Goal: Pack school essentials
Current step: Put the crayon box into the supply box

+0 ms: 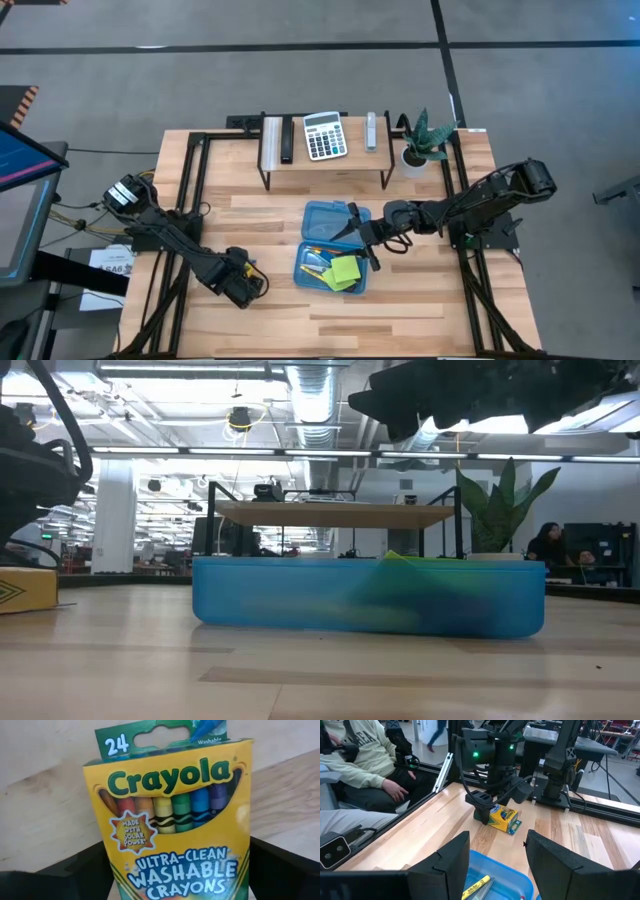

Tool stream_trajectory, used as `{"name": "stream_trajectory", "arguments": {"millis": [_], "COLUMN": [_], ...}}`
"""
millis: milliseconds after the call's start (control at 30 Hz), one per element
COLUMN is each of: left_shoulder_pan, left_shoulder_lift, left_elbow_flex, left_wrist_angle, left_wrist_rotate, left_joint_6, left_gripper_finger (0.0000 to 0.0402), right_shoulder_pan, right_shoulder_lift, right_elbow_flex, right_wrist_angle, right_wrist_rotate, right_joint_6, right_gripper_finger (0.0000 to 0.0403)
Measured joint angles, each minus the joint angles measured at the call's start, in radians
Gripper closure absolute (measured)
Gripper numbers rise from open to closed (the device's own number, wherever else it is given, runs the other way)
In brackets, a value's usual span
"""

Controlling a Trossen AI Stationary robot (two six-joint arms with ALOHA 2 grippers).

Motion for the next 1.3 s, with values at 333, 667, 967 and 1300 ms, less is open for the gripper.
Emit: {"name": "stream_trajectory", "arguments": {"millis": [333, 667, 967, 1300], "left_shoulder_pan": [0.019, 0.062, 0.103, 0.201], "left_shoulder_lift": [0.006, 0.002, -0.002, -0.003], "left_elbow_flex": [0.039, 0.077, 0.179, 0.386], "left_wrist_angle": [-0.017, -0.029, -0.133, -0.140], "left_wrist_rotate": [-0.048, -0.056, -0.079, -0.277], "left_joint_6": [0.099, 0.237, 0.426, 0.923], "left_gripper_finger": [0.0095, 0.0113, 0.0127, 0.0128], "right_shoulder_pan": [0.000, 0.000, 0.000, 0.000], "right_shoulder_lift": [0.000, 0.000, -0.087, -0.339], "right_elbow_flex": [0.000, 0.000, 0.000, 0.000], "right_wrist_angle": [0.006, 0.007, -0.077, -0.288], "right_wrist_rotate": [0.000, 0.000, 0.000, 0.000], "right_joint_6": [-0.002, -0.002, -0.005, -0.005], "right_gripper_finger": [0.0194, 0.0199, 0.0202, 0.0207]}}
